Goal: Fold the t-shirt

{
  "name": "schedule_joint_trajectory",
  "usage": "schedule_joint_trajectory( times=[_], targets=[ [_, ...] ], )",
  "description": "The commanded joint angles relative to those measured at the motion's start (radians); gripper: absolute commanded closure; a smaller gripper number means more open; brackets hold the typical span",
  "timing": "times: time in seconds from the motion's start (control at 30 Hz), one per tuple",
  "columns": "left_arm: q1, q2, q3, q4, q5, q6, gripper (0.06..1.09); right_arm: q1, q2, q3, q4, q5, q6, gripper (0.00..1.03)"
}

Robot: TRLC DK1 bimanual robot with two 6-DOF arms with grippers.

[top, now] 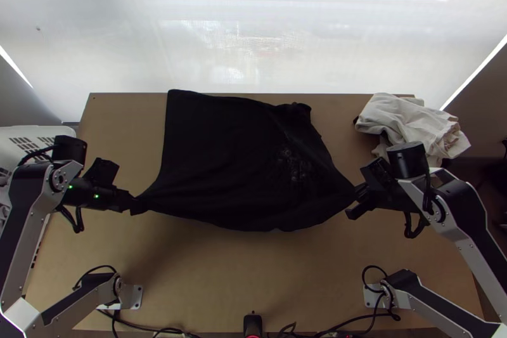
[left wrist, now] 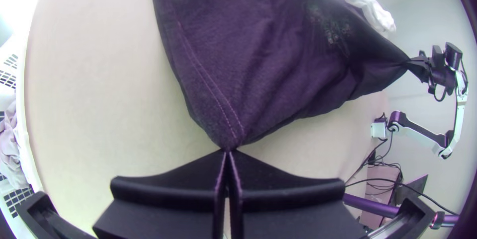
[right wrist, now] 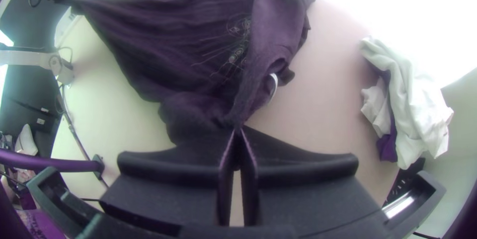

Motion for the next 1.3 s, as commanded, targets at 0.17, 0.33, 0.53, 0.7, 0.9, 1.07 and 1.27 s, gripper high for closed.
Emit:
schedule_joint_trajectory(
  times=[0.17,0.33,0.53,0.7,0.9,1.07,1.27],
  targets=[
    [0.077,-0.023,0.126,-0.064,0.110,0.019,1.05,0.013,0.095,0.375,-0.146,-0.102,0.072,1.00],
    [0.130,0.033,0.179,-0.035,0.168,0.024,1.05,-0.027,0.179,0.435,-0.109,-0.106,0.058,1.00],
    [0.155,0.135,0.187,0.155,0.166,-0.037,1.05,-0.049,0.308,0.361,0.120,-0.111,0.063,1.00],
    [0.210,0.237,0.190,0.296,0.165,-0.062,1.05,-0.058,0.489,0.363,0.302,-0.110,0.071,1.00],
    [0.229,0.351,0.196,0.399,0.156,-0.094,1.05,-0.075,0.750,0.390,0.390,-0.108,0.068,1.00],
    [0.169,0.392,0.169,0.448,0.154,-0.140,1.05,-0.110,0.880,0.393,0.423,-0.110,0.095,0.56],
    [0.104,0.405,0.146,0.482,0.150,-0.163,1.05,-0.109,0.782,0.346,0.361,-0.108,0.089,0.04]
  ],
)
